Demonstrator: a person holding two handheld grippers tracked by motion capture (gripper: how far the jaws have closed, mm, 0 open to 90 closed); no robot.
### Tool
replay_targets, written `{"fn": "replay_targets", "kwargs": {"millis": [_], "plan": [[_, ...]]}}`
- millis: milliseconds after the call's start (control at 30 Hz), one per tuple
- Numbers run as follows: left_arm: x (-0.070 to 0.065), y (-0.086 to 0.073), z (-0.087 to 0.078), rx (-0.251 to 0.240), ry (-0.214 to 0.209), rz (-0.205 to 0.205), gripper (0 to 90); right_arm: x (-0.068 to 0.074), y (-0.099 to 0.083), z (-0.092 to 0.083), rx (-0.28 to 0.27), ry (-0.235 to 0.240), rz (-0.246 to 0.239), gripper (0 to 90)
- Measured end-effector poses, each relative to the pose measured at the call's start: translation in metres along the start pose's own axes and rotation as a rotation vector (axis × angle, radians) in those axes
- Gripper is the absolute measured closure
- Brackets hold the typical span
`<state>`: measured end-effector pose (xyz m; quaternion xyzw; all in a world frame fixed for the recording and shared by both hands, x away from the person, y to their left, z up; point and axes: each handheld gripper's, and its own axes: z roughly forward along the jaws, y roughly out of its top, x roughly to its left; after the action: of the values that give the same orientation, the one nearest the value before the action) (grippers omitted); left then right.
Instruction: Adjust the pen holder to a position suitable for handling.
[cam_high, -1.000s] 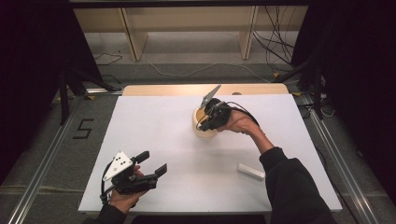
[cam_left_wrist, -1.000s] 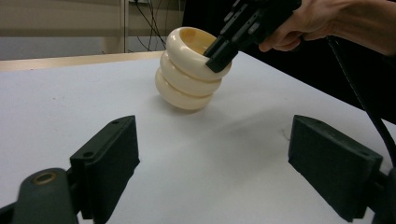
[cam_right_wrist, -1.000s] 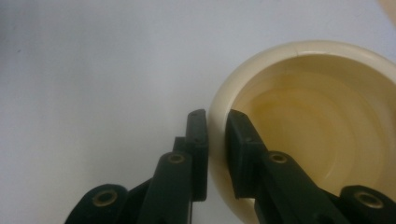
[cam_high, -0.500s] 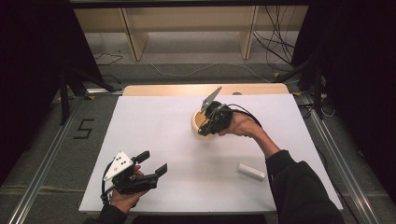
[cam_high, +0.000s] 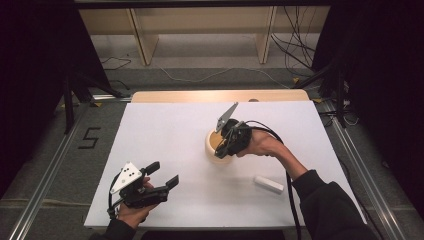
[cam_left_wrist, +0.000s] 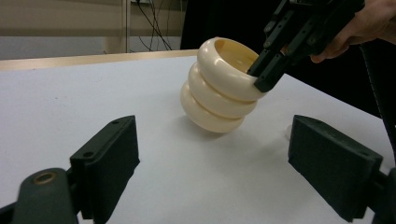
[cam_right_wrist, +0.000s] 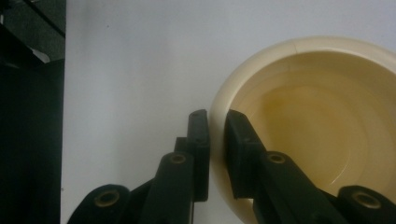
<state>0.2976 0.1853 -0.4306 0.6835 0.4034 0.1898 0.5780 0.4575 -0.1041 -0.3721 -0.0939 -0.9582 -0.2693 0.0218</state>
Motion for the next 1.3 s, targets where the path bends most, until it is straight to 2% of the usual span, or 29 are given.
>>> {"fn": "replay_targets", "kwargs": {"millis": [133, 200, 533, 733, 867, 933, 1033, 1167, 1300], "plan": [[0.0, 0.0, 0.0, 0.001, 0.001, 0.002, 15.6, 0.004, -0.002, 0.002, 0.006, 0.014, -0.02, 81.0], [0.0, 0.0, 0.0, 0.001, 0.001, 0.002, 15.6, 0.008, -0.003, 0.004, 0.011, 0.032, -0.017, 80.9], [0.0, 0.0, 0.0, 0.002, 0.001, 0.003, 15.6, 0.013, -0.004, 0.009, 0.021, 0.047, -0.018, 79.9], [0.0, 0.0, 0.0, 0.003, 0.001, 0.004, 15.6, 0.009, -0.004, 0.014, 0.033, 0.042, -0.01, 77.9], [0.0, 0.0, 0.0, 0.001, 0.001, 0.005, 15.6, 0.01, -0.003, 0.014, 0.032, 0.016, -0.006, 76.5], [0.0, 0.0, 0.0, 0.0, 0.001, 0.004, 15.6, 0.01, -0.003, 0.013, 0.023, 0.004, 0.0, 75.6], [0.0, 0.0, 0.0, 0.001, 0.002, 0.005, 15.6, 0.011, -0.002, 0.008, -0.019, -0.008, 0.012, 73.4], [0.0, 0.0, 0.0, 0.002, 0.001, 0.004, 15.6, 0.012, -0.001, 0.005, -0.018, -0.019, 0.012, 71.6], [0.0, 0.0, 0.0, 0.002, 0.002, 0.003, 15.6, 0.012, -0.002, 0.0, -0.044, -0.029, 0.018, 68.1]]}}
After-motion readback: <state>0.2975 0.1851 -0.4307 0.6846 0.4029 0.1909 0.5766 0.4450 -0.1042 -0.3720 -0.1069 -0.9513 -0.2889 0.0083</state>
